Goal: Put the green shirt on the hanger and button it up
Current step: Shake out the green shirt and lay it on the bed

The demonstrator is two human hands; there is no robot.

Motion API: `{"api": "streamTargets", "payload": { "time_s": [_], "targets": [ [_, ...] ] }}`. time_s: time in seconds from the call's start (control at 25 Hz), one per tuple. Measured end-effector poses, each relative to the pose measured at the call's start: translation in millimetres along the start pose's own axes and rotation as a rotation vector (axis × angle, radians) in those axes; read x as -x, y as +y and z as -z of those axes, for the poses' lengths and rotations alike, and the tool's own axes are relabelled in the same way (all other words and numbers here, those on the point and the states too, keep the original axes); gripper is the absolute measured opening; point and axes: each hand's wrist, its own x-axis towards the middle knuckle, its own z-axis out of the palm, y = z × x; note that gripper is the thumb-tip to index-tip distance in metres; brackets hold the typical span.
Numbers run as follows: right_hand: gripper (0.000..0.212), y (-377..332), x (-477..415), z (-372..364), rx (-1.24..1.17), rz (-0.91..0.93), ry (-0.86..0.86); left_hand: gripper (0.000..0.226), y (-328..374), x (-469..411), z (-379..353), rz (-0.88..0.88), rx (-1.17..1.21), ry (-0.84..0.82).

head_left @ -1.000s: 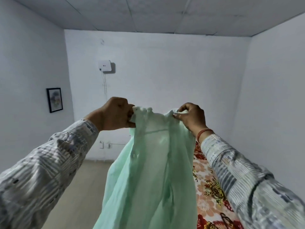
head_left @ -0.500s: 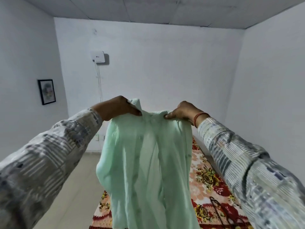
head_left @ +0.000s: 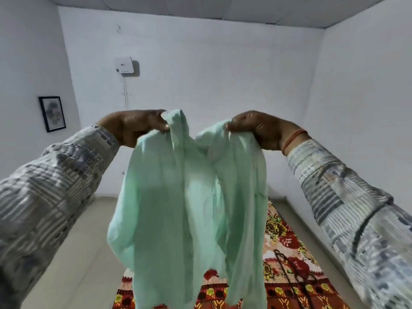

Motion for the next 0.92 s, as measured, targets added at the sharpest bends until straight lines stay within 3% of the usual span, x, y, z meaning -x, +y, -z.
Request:
{"api": "streamTargets", "payload": {
  "time_s": [0.08, 0.12, 0.2, 0.28, 0.32, 0.4, 0.48, 0.64, 0.68, 0.76, 0.92],
  "targets": [
    [0.022, -4.0, 4.6, 2.8, -0.327, 0.076, -0.013, 0.066, -2.9, -6.0, -2.3, -0.098, 0.025, 0.109],
    [0.023, 1.1, -3.2, 6.0, -0.287, 0.079, 0.045, 0.057, -7.9, -17.9, 6.2, -0.093, -0.037, 0.195],
    [0.026, 22.3, -31.2, 8.8, 0.276, 0.003, 0.255, 0.008, -23.5, -44.9, 14.7, -0.061, -0.153, 0.265],
    [0.034, 57.2, -58.0, 4.0, 0.764, -0.09, 0.388, 0.038, -56.3, -73.0, 25.4, 0.011, -0.387, 0.344],
    [0.035, 77.9, -69.3, -1.2, 0.813, -0.12, 0.402, 0.037, -74.2, -83.7, 25.9, 0.046, -0.496, 0.394],
    [0.034, 123.0, -88.2, -6.8, 0.772, -0.181, 0.376, 0.016, -115.2, -108.5, 30.5, 0.073, -0.713, 0.485],
    [0.033, 173.8, -115.9, -10.1, 0.755, -0.258, 0.328, 0.014, -166.0, -137.1, 40.8, 0.173, -0.827, 0.495],
    [0.019, 299.9, -185.2, -16.6, 0.666, -0.407, 0.251, 0.043, -313.7, -207.3, 88.2, 0.285, -0.836, 0.487],
    [0.026, 335.4, -200.9, -16.5, 0.628, -0.461, 0.251, 0.044, -352.9, -226.0, 96.1, 0.318, -0.817, 0.472],
    [0.035, 414.3, -238.3, -12.2, 0.554, -0.55, 0.265, 0.035, -427.9, -267.4, 111.5, 0.417, -0.758, 0.44],
    [0.022, 564.4, -312.8, -19.9, 0.493, -0.661, 0.3, 0.01, -570.9, -333.6, 149.1, 0.487, -0.689, 0.506]
  ]
}}
